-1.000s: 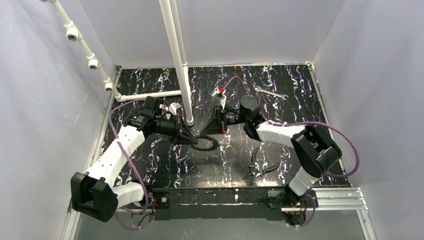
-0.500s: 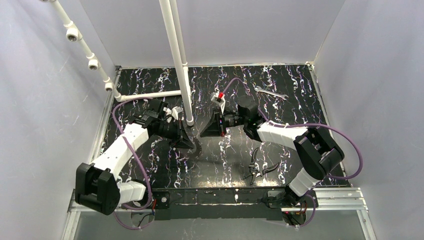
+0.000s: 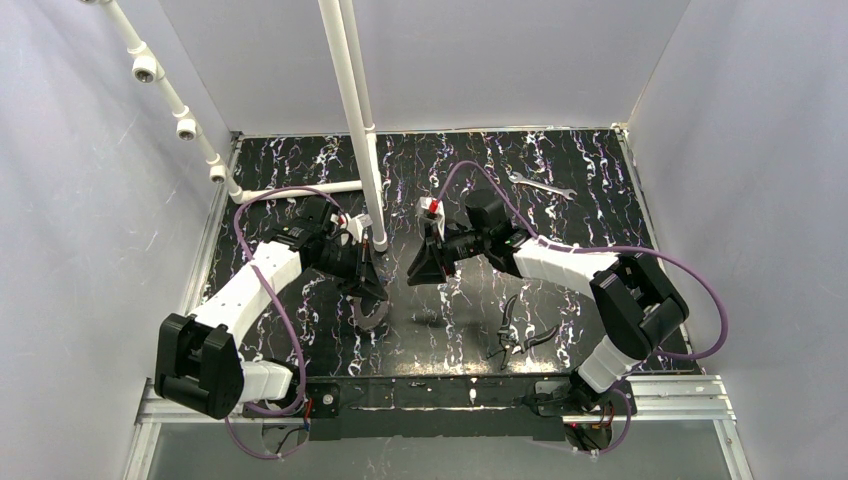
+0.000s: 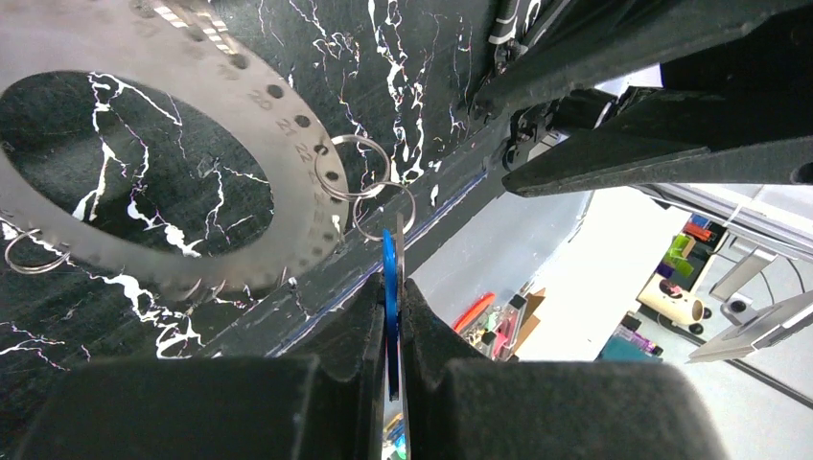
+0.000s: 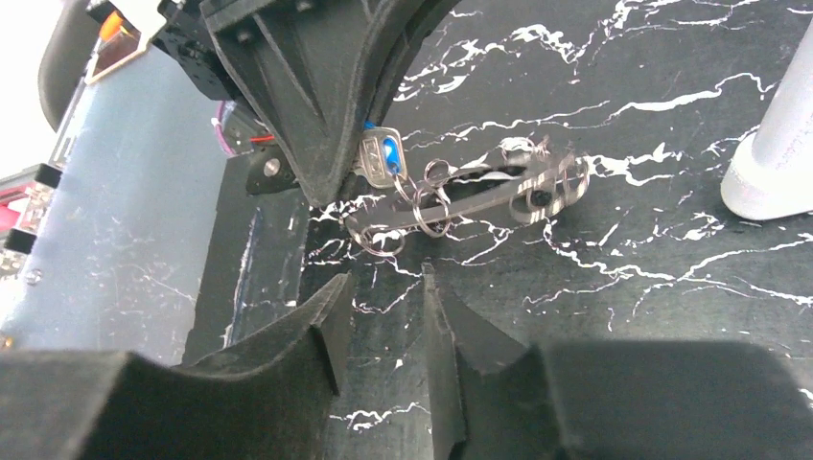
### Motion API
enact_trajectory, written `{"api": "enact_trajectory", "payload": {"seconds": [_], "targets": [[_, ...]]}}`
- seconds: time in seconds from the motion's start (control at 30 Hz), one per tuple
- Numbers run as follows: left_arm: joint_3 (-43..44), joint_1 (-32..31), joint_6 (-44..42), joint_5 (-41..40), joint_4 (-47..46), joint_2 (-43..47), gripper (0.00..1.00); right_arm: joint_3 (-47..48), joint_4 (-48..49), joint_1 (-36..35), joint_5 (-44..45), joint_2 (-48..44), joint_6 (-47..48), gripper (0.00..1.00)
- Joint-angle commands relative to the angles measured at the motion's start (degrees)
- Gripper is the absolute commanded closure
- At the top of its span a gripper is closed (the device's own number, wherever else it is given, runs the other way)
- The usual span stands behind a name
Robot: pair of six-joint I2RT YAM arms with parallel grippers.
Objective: Remove the keys from the keyring
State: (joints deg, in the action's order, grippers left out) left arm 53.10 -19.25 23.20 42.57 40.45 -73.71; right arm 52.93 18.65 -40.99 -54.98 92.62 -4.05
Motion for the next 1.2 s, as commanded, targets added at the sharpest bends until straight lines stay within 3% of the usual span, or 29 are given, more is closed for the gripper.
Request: {"api": "enact_trajectory", "payload": {"seconds": [0.0,0.47,1.17], "targets": [[2.2,0.0,-1.9,1.9,1.5,0.0,1.00,2.8,-5.5,-0.9,1.6,-1.2,6.7,0.52],[3.1,0.0,-2.4,5.7,1.7,-1.5,1.00,5.8,-8.6,-4.5,7.2,0.2,12.4,0.48],[2.7,0.0,-0.8,7.7,0.7,-1.3,1.00,1.9,2.2,-7.4,9.1,2.8,13.6,0.50]]}}
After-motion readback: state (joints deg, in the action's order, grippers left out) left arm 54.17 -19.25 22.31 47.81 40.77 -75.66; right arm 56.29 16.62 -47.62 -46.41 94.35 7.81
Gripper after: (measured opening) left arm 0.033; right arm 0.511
